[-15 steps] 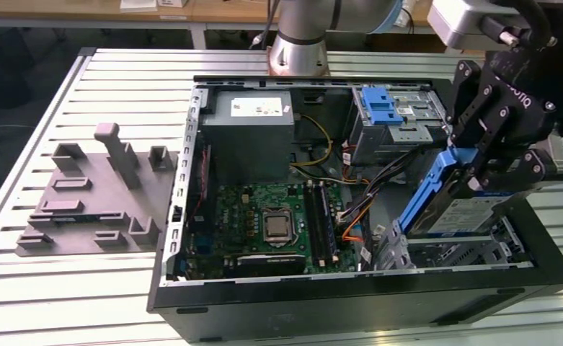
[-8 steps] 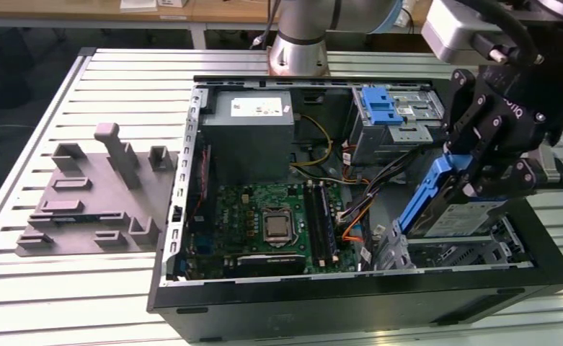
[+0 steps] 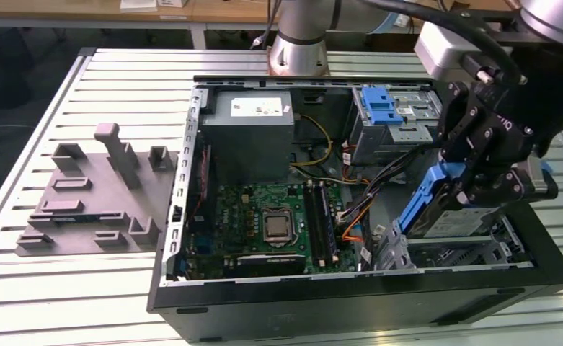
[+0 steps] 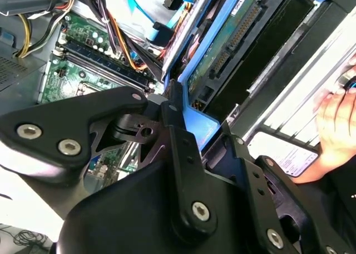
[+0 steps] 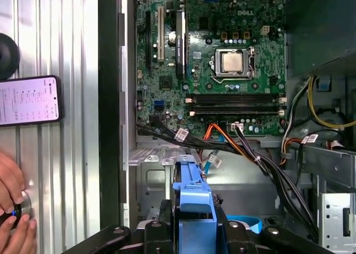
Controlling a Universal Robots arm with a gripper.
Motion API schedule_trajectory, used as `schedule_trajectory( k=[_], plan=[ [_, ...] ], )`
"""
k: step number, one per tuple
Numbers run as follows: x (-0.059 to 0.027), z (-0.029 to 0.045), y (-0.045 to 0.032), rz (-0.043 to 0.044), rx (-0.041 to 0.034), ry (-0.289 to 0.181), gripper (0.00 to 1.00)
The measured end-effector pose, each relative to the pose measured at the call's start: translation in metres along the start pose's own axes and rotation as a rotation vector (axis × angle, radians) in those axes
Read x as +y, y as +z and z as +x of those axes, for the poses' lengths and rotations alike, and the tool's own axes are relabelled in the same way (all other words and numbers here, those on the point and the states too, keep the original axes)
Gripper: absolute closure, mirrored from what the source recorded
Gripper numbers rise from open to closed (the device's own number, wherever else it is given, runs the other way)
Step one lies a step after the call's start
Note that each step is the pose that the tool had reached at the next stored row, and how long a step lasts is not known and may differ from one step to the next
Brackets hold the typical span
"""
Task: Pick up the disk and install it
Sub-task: 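Insert the disk into the insertion slot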
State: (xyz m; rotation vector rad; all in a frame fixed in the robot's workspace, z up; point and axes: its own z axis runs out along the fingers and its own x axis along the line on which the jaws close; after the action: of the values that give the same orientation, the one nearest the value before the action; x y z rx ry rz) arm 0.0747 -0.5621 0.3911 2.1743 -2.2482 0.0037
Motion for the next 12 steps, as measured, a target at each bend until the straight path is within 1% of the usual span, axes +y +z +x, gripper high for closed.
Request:
schedule_trajectory(
  k=[8, 12],
  plan=[
    [-0.0001, 0.0002, 0.0114, 0.0000, 0.0000, 0.000, 0.64],
    [-0.0001, 0.0002, 0.0118, 0.0000, 0.0003, 0.000, 0.64]
  ],
)
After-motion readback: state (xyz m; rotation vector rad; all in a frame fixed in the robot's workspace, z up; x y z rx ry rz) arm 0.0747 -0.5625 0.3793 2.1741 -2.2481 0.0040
